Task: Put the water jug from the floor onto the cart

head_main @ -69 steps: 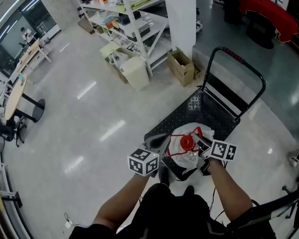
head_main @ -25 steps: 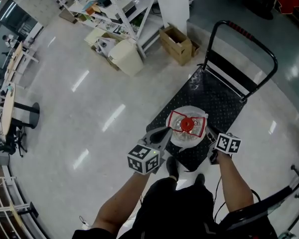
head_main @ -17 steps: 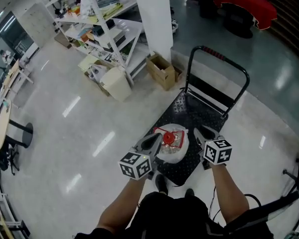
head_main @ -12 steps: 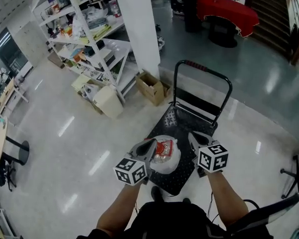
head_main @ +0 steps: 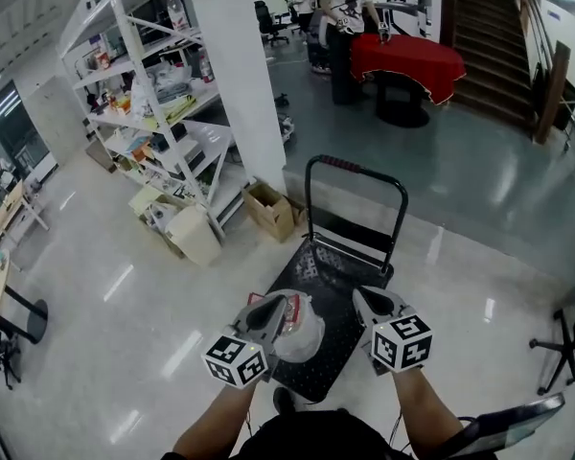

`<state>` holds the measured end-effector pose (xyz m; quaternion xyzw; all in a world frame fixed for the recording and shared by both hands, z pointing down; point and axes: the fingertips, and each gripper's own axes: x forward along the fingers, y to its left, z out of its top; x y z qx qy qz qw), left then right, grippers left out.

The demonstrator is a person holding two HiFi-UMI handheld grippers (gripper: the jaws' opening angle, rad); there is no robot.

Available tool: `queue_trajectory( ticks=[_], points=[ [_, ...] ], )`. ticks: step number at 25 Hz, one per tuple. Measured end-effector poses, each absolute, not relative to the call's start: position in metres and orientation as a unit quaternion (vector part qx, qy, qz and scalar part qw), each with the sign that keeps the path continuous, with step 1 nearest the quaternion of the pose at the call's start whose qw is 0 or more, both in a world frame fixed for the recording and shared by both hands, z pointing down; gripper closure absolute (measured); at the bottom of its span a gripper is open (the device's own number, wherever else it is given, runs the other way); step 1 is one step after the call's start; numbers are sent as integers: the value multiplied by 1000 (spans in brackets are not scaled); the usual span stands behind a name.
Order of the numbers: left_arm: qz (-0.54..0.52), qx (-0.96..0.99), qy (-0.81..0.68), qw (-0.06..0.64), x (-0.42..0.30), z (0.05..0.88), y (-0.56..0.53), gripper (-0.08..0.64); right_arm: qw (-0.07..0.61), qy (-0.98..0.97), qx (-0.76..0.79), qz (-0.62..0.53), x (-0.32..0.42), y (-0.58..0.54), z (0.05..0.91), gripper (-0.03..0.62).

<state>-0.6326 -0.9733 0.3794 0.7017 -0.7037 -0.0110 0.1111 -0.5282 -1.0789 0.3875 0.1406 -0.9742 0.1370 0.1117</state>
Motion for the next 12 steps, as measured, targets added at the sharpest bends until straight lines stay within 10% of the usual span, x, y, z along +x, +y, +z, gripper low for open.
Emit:
queue_trajectory(
  ticks=[12],
  points=[
    [10, 739, -667, 95, -544, 372, -927, 569, 113, -973, 165, 116, -448, -1036, 391, 591]
  ],
)
